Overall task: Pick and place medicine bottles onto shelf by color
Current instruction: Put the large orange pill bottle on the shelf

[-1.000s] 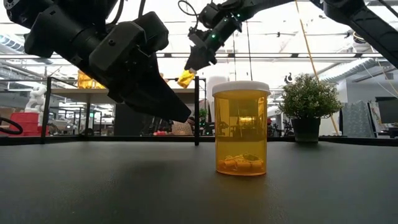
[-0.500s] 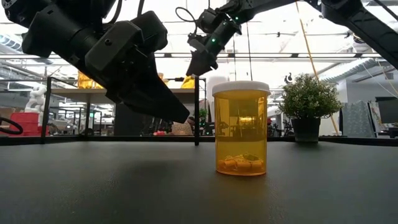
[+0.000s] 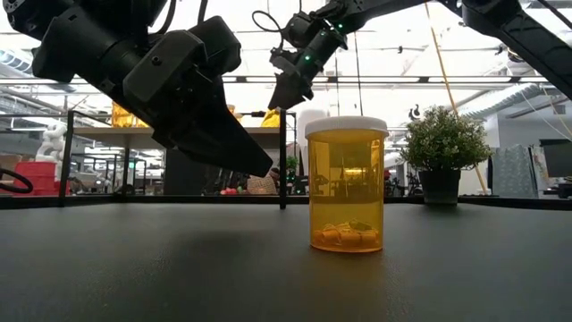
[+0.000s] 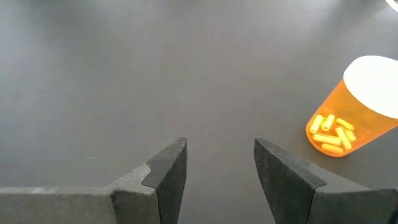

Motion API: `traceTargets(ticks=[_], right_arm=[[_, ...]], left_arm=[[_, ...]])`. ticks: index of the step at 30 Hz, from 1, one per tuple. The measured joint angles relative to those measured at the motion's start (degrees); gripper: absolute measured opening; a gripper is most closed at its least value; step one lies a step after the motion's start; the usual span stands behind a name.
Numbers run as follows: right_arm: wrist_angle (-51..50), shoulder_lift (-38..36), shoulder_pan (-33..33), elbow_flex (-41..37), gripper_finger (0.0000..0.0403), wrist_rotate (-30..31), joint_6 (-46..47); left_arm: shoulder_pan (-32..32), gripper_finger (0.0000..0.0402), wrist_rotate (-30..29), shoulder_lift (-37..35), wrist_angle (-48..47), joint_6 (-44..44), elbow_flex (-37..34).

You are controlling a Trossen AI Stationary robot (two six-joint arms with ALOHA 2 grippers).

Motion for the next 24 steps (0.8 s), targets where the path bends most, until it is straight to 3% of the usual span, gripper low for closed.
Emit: traceTargets(ticks=[18,24], right_arm=[[0.9,0.1,0.0,0.0,0.0208,0.0,-0.7],[0.9,0.2,0.0,0.0,0.0229,0.0,-0.9]], left_arm=[[-0.1,0.0186,0.0,0.0,0.0,0.0,0.0],[-0.1,0.0186,0.0,0.0,0.0,0.1,0.0]])
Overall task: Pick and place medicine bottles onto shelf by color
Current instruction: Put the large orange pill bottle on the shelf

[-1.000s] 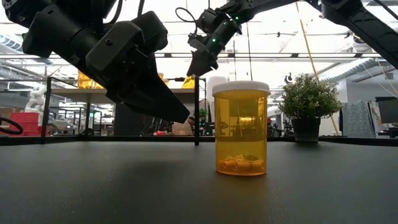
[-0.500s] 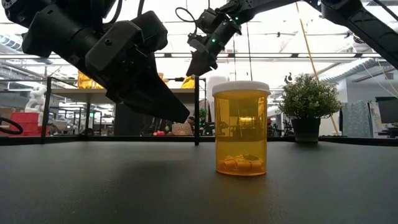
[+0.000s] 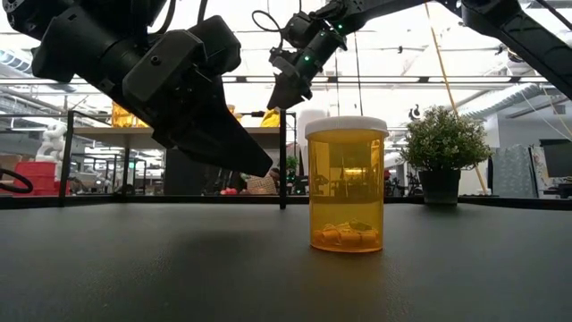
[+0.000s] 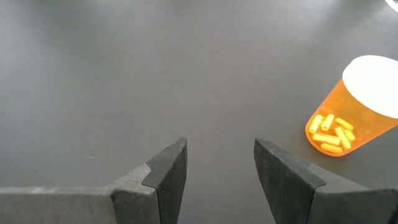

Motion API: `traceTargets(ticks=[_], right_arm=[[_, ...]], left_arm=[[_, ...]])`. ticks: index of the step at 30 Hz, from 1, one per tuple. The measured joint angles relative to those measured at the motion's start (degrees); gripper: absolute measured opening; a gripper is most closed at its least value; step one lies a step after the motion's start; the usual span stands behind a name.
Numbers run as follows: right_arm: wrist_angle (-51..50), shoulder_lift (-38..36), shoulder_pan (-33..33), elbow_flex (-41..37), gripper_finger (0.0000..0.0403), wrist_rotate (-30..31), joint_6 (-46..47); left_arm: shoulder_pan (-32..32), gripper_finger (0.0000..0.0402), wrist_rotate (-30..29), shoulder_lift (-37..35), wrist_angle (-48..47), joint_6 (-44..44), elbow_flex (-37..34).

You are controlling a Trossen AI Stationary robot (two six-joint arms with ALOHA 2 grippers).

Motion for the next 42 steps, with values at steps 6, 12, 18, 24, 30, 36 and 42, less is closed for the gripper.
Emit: traceTargets(ticks=[6,12,18,24,30,36,42], right_arm=[[0.4,0.0,0.0,0.0,0.0238,0.1,0.0],[2.2,0.0,0.0,0.0,0.0236,0.2,-0.2],[0.8,0.0,0.1,0.0,0.0236,0.2,-0.6],[1.3,0.0,0.1,-2.9,0.0239,0.2,-2.0],[6.4,0.1,0.1,-8.2,0.0217,0.2,-4.6],[9.1,0.0,0.1,-9.5,0.0179,-0.1,-5.3],[8.9,-0.1,0.1,-9.6,0.0181,0.0,-5.8]], left_arm=[[0.0,0.0186,0.0,0.0,0.0,0.0,0.0],[0.0,0.0186,0.0,0.0,0.0,0.0,0.0],[0.0,0.0186,0.0,0.0,0.0,0.1,0.0],[-0.1,0.0186,0.0,0.0,0.0,0.2,0.0],[-0.1,0.0186,0.0,0.0,0.0,0.2,0.0],[-0.1,0.0186,0.0,0.0,-0.1,0.4,0.0],[-0.1,0.0186,0.0,0.0,-0.1,0.4,0.0]])
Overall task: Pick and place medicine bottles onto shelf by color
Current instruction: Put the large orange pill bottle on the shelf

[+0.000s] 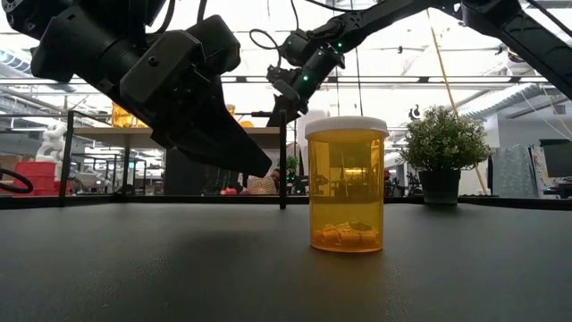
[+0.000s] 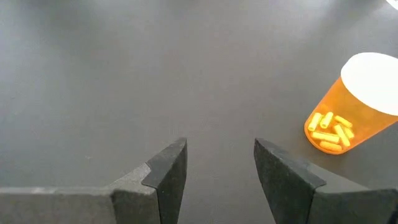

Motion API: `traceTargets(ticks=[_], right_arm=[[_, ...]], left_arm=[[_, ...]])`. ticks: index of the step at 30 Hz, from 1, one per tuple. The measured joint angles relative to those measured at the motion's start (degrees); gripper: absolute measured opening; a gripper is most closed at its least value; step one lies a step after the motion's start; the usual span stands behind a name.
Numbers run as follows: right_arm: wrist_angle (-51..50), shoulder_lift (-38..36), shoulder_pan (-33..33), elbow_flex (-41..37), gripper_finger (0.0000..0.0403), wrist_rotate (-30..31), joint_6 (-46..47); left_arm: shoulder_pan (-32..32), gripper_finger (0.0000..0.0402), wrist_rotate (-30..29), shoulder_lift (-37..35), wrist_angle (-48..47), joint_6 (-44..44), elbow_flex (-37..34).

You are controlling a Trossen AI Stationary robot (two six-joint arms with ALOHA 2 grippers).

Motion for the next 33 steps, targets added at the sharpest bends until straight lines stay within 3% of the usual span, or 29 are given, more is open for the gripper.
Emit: traceTargets(ticks=[10,15,20,27,33], right_arm=[[-0.4,-4.2,0.5,-0.1,0.0146,0.3,1.2],[-0.3,-4.7,1.5,-0.1,0.0149,1.2,4.7],[4.0,-4.0,4.3,0.0,0.0190,5.9,5.7],[18.0,-3.4,5.4,-5.6,0.0266,6.1,8.5],[27.2,-3.3,5.1,-12.4,0.0282,6.2,11.5]], left_arm=[[-0.5,0.0186,0.0,0.0,-0.3,-0.2,0.0],[-0.8,0.0186,0.0,0.0,0.1,-0.2,0.0],[-0.8,0.0186,0.0,0.0,0.2,-0.4,0.0],[-0.8,0.0186,0.0,0.0,0.9,-1.1,0.0],[-0.8,0.0186,0.0,0.0,1.6,-1.0,0.0]])
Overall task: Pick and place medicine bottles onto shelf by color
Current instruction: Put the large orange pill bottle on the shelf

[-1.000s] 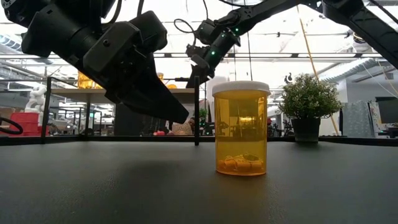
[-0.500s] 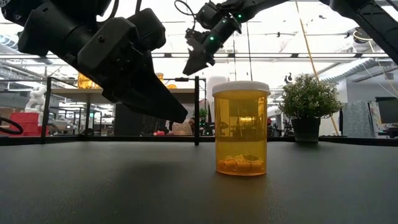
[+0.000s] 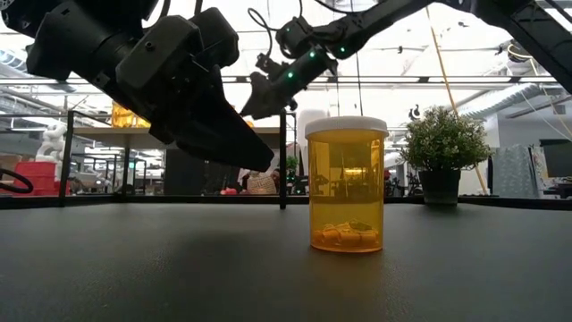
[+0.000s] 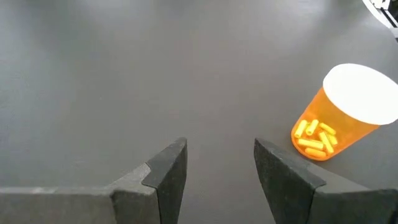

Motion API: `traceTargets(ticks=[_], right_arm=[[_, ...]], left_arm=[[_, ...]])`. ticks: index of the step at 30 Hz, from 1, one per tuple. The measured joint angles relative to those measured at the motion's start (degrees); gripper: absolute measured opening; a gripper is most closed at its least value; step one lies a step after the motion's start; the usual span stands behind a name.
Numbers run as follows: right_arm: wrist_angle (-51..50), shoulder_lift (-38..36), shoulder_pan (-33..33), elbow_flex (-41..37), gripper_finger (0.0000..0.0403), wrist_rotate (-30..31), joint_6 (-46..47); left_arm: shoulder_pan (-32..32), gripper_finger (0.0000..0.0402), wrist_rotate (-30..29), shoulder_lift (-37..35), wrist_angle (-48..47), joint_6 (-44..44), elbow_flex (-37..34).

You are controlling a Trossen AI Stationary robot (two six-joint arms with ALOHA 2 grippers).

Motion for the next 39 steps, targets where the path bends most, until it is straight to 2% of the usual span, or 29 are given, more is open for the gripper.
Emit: traceTargets(ticks=[11,29,32,39], right_arm=[[9.6,0.0,-0.3,-6.7,0.0282,-0.2,3.3],[13.7,2.1,-0.4,-7.0,0.0246,-0.2,5.5],[14.0,2.1,-0.4,-7.0,0.0230,-0.2,5.2],[14.3,2.2,-0.4,-7.0,0.0166,-0.3,6.1]], left_arm=[[0.0,0.0186,0.0,0.0,0.2,0.9,0.0],[0.0,0.0186,0.0,0.0,1.2,1.1,0.0],[0.0,0.0186,0.0,0.0,1.2,1.3,0.0],[0.0,0.0186,0.0,0.0,1.0,1.5,0.0]])
